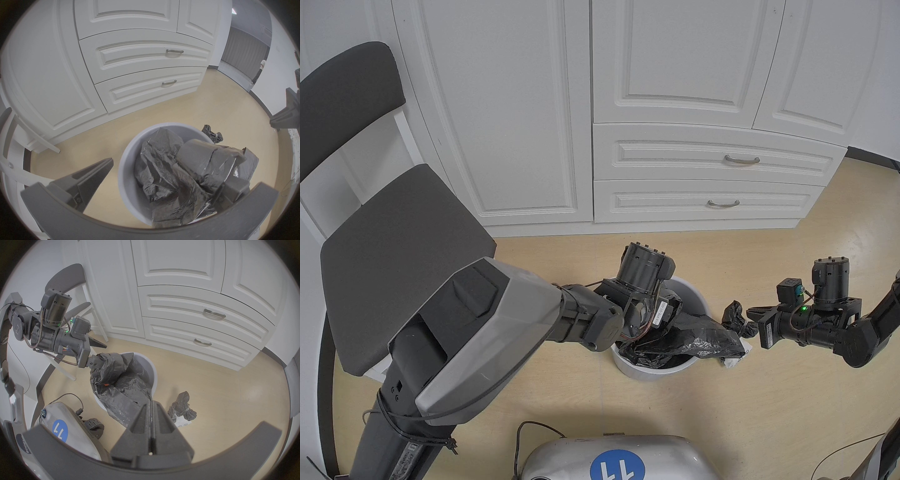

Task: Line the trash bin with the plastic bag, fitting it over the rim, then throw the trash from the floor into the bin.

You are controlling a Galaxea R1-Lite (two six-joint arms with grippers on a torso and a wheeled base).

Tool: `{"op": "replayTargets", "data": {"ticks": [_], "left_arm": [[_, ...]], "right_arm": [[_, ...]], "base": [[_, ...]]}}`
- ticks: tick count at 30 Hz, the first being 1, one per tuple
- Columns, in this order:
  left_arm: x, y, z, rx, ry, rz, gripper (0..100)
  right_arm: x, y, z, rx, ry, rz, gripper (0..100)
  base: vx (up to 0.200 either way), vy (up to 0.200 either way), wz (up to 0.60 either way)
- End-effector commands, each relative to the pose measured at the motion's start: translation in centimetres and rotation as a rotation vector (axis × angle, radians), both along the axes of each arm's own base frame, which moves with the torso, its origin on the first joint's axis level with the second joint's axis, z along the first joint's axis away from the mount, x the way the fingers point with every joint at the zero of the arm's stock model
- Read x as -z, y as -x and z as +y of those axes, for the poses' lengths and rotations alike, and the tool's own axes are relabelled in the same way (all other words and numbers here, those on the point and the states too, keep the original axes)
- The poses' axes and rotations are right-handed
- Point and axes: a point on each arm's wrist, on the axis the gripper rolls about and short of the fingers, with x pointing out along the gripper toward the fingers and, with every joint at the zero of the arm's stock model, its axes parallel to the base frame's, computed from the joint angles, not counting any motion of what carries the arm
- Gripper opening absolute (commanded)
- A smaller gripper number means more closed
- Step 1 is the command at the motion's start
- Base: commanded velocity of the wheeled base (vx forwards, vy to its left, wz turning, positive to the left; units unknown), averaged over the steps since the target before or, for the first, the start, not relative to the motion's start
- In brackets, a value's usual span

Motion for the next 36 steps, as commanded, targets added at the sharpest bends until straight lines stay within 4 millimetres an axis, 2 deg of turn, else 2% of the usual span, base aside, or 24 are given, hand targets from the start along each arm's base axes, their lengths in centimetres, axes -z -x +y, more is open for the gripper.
{"op": "replayTargets", "data": {"ticks": [1, 3, 4, 10, 11, 13, 14, 17, 21, 22, 26, 31, 36], "left_arm": [[0.6, -0.8, -0.6, -0.004, 0.008, -0.009, 100], [0.6, -0.8, -0.7, -0.002, 0.014, -0.016, 100], [0.5, -0.8, -0.8, 0.0, 0.02, -0.019, 0], [-0.8, -0.9, -0.8, -0.008, 0.054, -0.045, 0], [-2.3, -0.9, -0.7, -0.011, 0.079, -0.067, 0], [-3.8, -0.8, -0.4, -0.026, 0.122, -0.075, 0], [-3.8, -0.8, -0.4, -0.026, 0.122, -0.075, 0], [-6.6, 0.0, 0.3, -0.067, 0.221, -0.074, 0], [-8.3, 0.7, 1.0, -0.134, 0.285, -0.066, 0], [-8.3, 0.7, 1.0, -0.134, 0.285, -0.066, 0], [-8.8, 1.5, 1.5, -0.177, 0.321, -0.03, 0], [-8.7, 1.3, 1.7, -0.196, 0.326, -0.029, 0], [-8.5, 1.3, 1.8, -0.201, 0.322, -0.026, 0]], "right_arm": [[-0.1, 0.0, -0.1, 0.001, -0.001, -0.002, 0], [-0.1, 0.0, -0.1, 0.001, -0.001, -0.002, 0], [0.0, 0.1, -0.1, 0.001, 0.0, -0.001, 0], [0.1, 0.2, 0.2, -0.011, 0.003, 0.006, 0], [0.3, 0.2, 0.4, -0.02, 0.008, 0.009, 0], [0.5, 0.2, 0.8, -0.034, 0.011, 0.016, 0], [0.5, 0.2, 0.8, -0.034, 0.011, 0.016, 0], [1.0, 0.2, 1.2, -0.049, 0.02, 0.025, 0], [1.5, 0.4, 1.6, -0.069, 0.032, 0.017, 0], [1.5, 0.4, 1.6, -0.069, 0.032, 0.017, 100], [2.5, 0.6, 2.2, -0.108, 0.058, 0.001, 100], [3.7, 1.4, 2.9, -0.146, 0.076, 0.012, 100], [5.2, 2.2, 2.9, -0.226, 0.188, -0.029, 100]], "base": [[0.0, 0.0, 0.0], [0.0, 0.0, 0.0], [0.0, 0.0, 0.0], [0.0, 0.0, 0.0], [0.0, 0.0, 0.0], [0.0, 0.0, 0.0], [0.0, 0.0, 0.0], [0.0, 0.0, 0.0], [0.0, 0.0, 0.0], [0.0, 0.0, 0.0], [0.0, 0.0, 0.0], [0.0, 0.0, 0.0], [0.0, 0.0, 0.0]]}}
